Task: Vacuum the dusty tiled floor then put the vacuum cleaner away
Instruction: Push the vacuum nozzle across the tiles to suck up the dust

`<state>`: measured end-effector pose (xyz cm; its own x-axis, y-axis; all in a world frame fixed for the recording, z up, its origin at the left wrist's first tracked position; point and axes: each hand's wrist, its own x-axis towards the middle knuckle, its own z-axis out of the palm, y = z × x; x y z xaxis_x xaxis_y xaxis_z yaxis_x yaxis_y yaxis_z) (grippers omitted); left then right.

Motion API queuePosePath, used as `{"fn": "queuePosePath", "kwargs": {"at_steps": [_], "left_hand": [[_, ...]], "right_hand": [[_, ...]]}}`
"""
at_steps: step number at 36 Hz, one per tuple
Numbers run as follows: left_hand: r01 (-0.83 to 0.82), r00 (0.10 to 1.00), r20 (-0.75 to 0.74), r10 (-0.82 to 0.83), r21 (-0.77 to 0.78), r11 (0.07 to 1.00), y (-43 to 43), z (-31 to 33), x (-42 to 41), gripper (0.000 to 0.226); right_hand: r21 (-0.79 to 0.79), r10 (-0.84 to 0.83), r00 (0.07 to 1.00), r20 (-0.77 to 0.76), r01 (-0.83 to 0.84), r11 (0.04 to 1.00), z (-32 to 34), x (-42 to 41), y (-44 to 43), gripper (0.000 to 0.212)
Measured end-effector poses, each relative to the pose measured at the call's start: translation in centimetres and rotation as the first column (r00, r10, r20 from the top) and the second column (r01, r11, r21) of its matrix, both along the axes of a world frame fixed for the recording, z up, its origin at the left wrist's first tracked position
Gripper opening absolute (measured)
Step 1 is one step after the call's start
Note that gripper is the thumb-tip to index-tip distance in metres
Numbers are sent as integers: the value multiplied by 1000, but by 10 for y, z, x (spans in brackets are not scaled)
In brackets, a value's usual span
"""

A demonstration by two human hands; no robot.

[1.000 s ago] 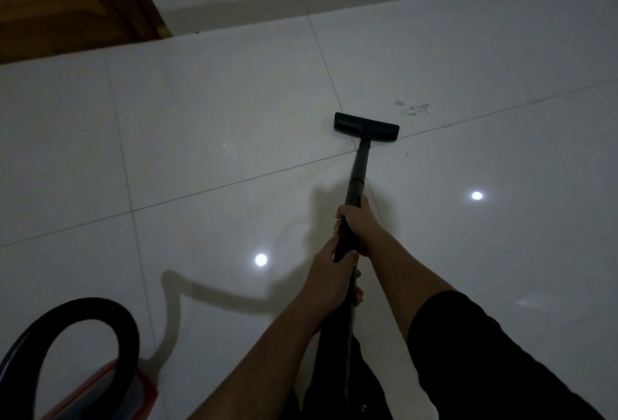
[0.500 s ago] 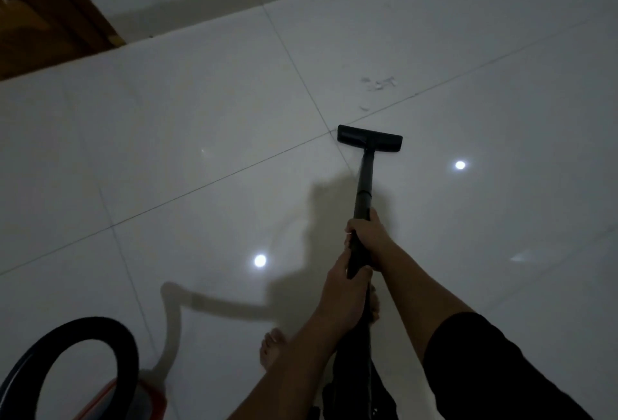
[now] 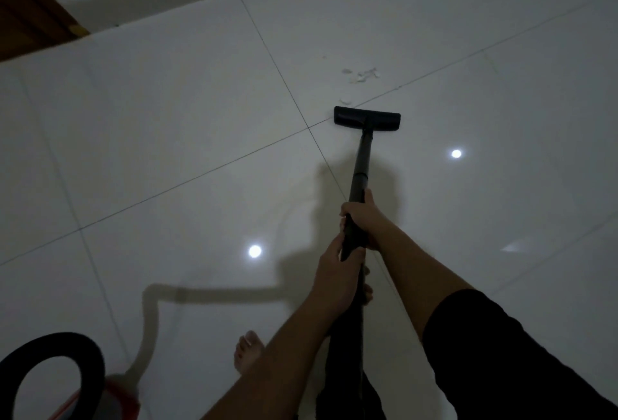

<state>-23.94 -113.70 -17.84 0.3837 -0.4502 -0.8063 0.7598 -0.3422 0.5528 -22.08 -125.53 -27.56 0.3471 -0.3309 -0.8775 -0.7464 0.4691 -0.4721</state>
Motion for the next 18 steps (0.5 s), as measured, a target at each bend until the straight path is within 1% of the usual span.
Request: {"fn": "queuePosePath", "kwargs": {"at_steps": [3, 8, 12, 18], "left_hand": [[-56, 998, -7, 56, -2, 998, -10, -2, 13, 43], [-131, 991, 5, 131, 0, 991, -30, -13, 36, 39], [-156, 988, 18, 155, 9, 988, -52, -21, 51, 39], [-155, 988, 18, 155, -19, 988, -90, -27, 67, 40]], "right_hand": [[27, 12, 1000, 15, -12, 1000, -4, 20, -9, 88], [12, 57, 998, 18, -57, 998, -16, 51, -27, 90], [-20, 62, 998, 16, -62, 998, -22, 70, -47, 90], [-63, 28, 999, 27, -27, 998, -25, 87, -84, 86]]}}
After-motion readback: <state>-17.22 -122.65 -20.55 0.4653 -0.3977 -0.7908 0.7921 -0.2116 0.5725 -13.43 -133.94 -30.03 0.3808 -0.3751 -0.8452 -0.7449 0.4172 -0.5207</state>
